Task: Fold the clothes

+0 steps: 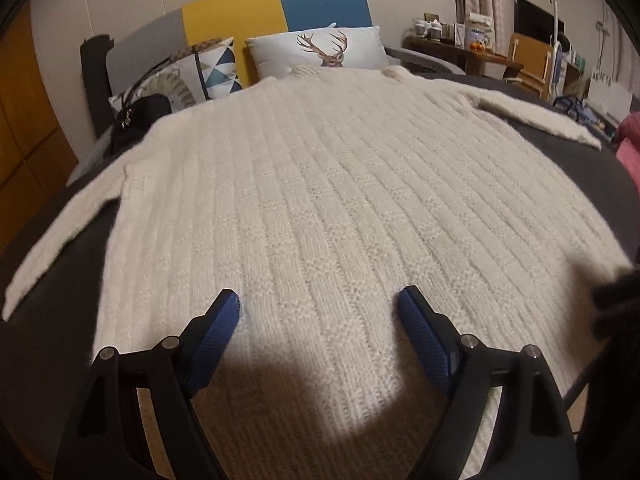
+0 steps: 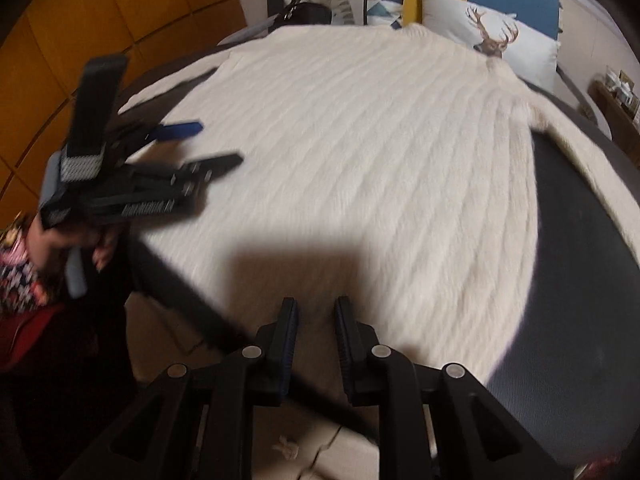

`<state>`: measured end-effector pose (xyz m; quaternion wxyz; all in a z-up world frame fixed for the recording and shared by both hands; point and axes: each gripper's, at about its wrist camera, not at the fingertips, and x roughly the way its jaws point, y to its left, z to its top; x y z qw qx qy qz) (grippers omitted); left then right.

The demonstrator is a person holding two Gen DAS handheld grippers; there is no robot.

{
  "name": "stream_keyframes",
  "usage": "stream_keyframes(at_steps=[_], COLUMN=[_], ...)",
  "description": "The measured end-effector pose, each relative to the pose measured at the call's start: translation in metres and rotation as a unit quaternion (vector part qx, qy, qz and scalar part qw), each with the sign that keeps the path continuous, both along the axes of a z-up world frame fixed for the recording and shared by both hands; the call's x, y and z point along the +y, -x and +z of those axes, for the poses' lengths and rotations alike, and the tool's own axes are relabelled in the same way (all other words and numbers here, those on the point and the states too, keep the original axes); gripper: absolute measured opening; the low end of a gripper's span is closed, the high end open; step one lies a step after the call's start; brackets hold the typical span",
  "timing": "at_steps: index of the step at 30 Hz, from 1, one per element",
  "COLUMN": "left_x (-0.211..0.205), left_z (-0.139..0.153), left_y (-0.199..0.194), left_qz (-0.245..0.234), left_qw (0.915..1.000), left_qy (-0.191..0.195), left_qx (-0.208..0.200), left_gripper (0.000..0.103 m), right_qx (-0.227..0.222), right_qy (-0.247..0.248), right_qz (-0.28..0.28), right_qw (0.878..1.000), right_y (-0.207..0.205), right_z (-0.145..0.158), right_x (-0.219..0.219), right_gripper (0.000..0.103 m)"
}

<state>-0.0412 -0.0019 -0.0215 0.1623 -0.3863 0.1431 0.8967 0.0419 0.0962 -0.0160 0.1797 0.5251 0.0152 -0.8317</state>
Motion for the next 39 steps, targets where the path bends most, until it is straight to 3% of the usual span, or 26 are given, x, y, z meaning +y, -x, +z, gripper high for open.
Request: stream_keyframes(at_steps=[4, 6, 10, 14, 16, 21, 24, 29, 34, 37, 39], left_x=[-0.002, -0.003, -0.002, -0.003, -0.002, -0.003, -0.004, -0.005, -0.004, -0.006, -0.013], left_z=[0.002, 0.002, 0.003, 0.003, 0.003, 0.002, 0.002, 0.003, 0.007, 0.012, 0.016], left_y=[0.007, 0.006, 0.004, 0.004, 0.003, 0.003, 0.003, 0.004, 0.008, 0.011, 0.012], left_qz=[0.016, 0.019, 0.027, 0.032, 0.034, 0.037, 0.038, 0.041, 0.038, 0.029, 0.04], left_qw=[0.9998, 0.9998, 0.9995, 0.9994, 0.9993, 0.9992, 0.9991, 0.9989, 0.9986, 0.9986, 0.9987], left_qy=[-0.004, -0.004, -0.003, -0.004, -0.005, -0.008, -0.01, -0.01, -0.007, 0.001, 0.02], left_qx=[-0.01, -0.011, -0.013, -0.014, -0.015, -0.017, -0.018, -0.02, -0.037, -0.044, -0.026], left_gripper=[0.084, 0.084, 0.084, 0.084, 0.084, 0.085, 0.085, 0.085, 0.086, 0.086, 0.086], right_qx=[-0.021, 0.0, 0.049, 0.039, 0.023, 0.065, 0.069, 0.035, 0.077, 0.071, 0.065], right_qy=[0.001, 0.007, 0.03, 0.035, 0.005, -0.044, -0.045, -0.007, 0.022, -0.01, -0.027], right_qz=[0.015, 0.013, -0.041, -0.086, -0.073, -0.028, -0.014, -0.014, -0.078, -0.109, -0.11], right_qw=[1.0, 1.0, 0.998, 0.995, 0.997, 0.997, 0.997, 0.999, 0.994, 0.991, 0.991], right_y=[-0.012, -0.005, 0.027, 0.058, 0.061, 0.036, 0.021, 0.015, 0.021, 0.035, 0.038], right_z=[0.003, 0.014, 0.03, 0.017, 0.002, -0.001, -0.002, 0.003, 0.022, 0.015, 0.006], right_x=[0.004, 0.003, 0.003, -0.005, -0.018, -0.036, -0.035, -0.02, -0.001, 0.008, 0.012], right_gripper=[0.018, 0.018, 0.019, 0.019, 0.02, 0.024, 0.024, 0.024, 0.024, 0.024, 0.024])
